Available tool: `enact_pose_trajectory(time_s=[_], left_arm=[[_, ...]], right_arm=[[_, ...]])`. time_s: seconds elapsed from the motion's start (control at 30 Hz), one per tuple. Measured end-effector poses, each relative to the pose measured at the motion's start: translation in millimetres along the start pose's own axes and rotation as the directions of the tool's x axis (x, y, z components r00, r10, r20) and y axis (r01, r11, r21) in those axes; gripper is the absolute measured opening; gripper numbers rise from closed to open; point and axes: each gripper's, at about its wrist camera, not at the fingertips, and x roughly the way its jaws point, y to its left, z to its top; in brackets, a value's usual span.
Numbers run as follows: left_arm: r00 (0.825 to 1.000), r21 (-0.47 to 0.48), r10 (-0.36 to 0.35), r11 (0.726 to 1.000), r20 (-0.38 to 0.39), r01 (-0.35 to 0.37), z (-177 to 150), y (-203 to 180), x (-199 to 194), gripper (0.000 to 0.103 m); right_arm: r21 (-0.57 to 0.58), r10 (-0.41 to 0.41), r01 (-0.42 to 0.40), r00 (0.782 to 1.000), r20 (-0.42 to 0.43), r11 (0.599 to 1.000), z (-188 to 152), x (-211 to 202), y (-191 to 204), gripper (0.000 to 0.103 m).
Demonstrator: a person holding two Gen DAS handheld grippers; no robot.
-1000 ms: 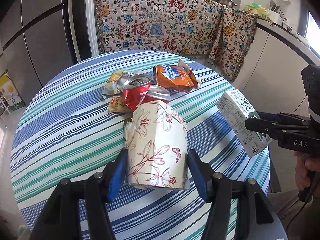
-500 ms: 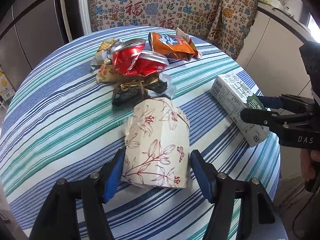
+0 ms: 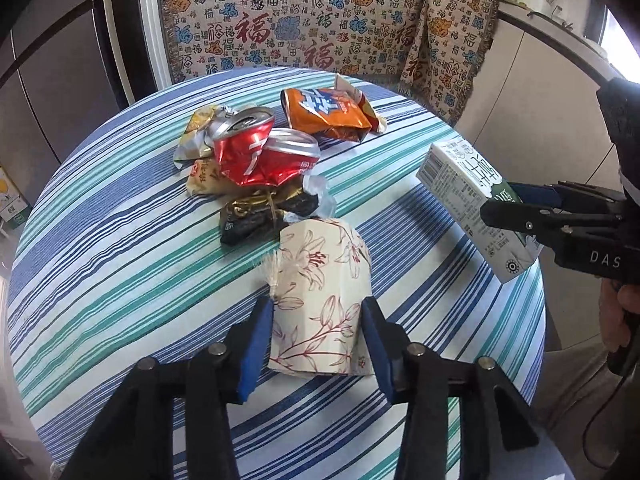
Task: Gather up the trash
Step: 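Lift the paper cup with the left tool while the right lifts the milk carton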
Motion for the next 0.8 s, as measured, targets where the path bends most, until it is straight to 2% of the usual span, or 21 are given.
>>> enact_pose_trajectory(time_s=[0.13,0.27,0.37,0.43,0.57,0.6,0.7,0.8], left_arm=[[1.0,0.017,-0.019,1.0,0.002,0.019,5.4,-14.2,2.8,0.045],[1.0,0.02,-0.029,0.999,-0.005,0.029,2.5,-21.3,10.5,0.047],[1.0,0.001,-0.023,1.0,-0.02,0.023,2.3,-19.4,16.1,0.053],[0.999,0.014,-0.001,1.0,-0.037,0.001,2.5,-21.3,23.1,0.067],[0.997,0.033,-0.017,0.999,-0.078,0.019,5.0,-25.4,38.1,0.067],[0.996,0.033,-0.03,0.999,-0.086,0.033,4.9,-26.1,40.9,0.061],[0.997,0.049,-0.024,0.998,-0.071,0.027,6.4,-32.6,39.8,0.057],[0.997,0.029,-0.049,0.998,-0.052,0.051,12.0,-40.7,33.8,0.056]], right_arm=[[0.101,0.017,-0.023,0.998,0.066,0.995,-0.6,-21.1,-37.0,0.049],[0.189,0.005,-0.02,0.997,0.079,0.982,-9.6,-31.2,-72.0,0.049],[0.203,-0.001,-0.015,0.997,0.078,0.979,-15.6,-33.8,-82.8,0.049],[0.204,0.004,-0.019,0.997,0.074,0.979,-17.2,-34.0,-84.5,0.049],[0.186,0.009,-0.023,0.997,0.079,0.982,-18.4,-37.2,-79.9,0.049],[0.183,0.011,-0.026,0.997,0.083,0.983,-18.2,-38.9,-79.6,0.049],[0.186,0.008,-0.027,0.995,0.102,0.982,-19.2,-46.5,-82.0,0.049],[0.21,-0.009,-0.017,0.993,0.122,0.977,-23.1,-57.9,-95.9,0.049]])
